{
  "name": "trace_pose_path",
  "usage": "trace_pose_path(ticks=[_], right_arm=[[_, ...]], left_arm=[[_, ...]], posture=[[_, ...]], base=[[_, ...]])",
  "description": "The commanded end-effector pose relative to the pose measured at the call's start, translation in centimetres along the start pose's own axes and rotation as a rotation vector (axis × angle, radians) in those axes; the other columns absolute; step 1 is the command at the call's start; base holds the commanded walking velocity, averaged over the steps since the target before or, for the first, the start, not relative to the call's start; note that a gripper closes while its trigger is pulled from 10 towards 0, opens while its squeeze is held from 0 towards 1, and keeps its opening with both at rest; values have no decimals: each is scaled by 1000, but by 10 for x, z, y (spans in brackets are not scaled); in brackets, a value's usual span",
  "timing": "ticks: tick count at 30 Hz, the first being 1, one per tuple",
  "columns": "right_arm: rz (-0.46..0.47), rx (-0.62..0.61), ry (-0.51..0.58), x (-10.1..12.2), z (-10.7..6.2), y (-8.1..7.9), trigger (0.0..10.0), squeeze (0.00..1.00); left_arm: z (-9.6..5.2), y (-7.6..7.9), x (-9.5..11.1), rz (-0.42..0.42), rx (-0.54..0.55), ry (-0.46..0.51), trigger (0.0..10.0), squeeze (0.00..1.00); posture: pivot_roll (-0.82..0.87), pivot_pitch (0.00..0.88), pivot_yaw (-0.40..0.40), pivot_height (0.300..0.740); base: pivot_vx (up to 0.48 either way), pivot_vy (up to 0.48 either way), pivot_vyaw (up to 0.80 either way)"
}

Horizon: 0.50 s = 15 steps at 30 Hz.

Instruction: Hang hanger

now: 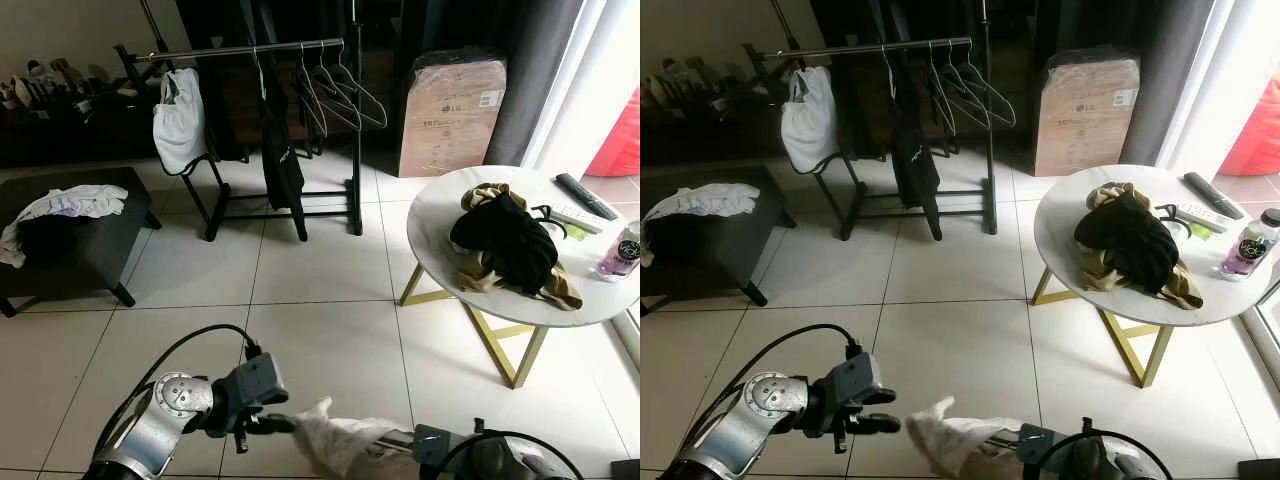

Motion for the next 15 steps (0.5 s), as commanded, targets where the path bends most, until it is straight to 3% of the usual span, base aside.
trace_pose_path(ticks=[1,5,10,11,12,15], right_arm=[[-36,-1,86,18,-4,8,10000,0],[-58,12,128,25,-10,15,10000,0],[-66,29,182,36,-19,24,10000,0],[-68,29,187,37,-20,25,10000,0],[-80,32,207,41,-24,28,10000,0],[-101,57,255,52,-34,31,10000,0]], left_arm=[[0,10,-5,8,-67,-8,10000,1000],[1,23,3,50,-163,22,10000,1000],[3,18,16,92,-145,67,10000,1000],[3,17,17,92,-144,72,10000,325],[4,16,21,93,-136,90,10000,0],[7,15,28,102,-137,120,10000,0]], posture=[[-102,126,79,740],[-103,126,79,740],[-109,120,83,740],[-109,120,83,740],[-113,119,83,740],[-114,117,82,740]], base=[[0,0,0],[0,0,0],[0,0,0],[0,0,0],[0,0,0],[0,0,0]])
Point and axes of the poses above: a point about 5 cm out from each wrist's last joint towards the gripper, its own z axis pointing out of the wrist towards the gripper, its own x axis along the axis of the wrist's last joint, y = z × x, the point moved 6 cm from there along z, pointing out of the wrist towards the gripper, and after that the axes turned 6 degrees about -z, right-handed, at the moved point
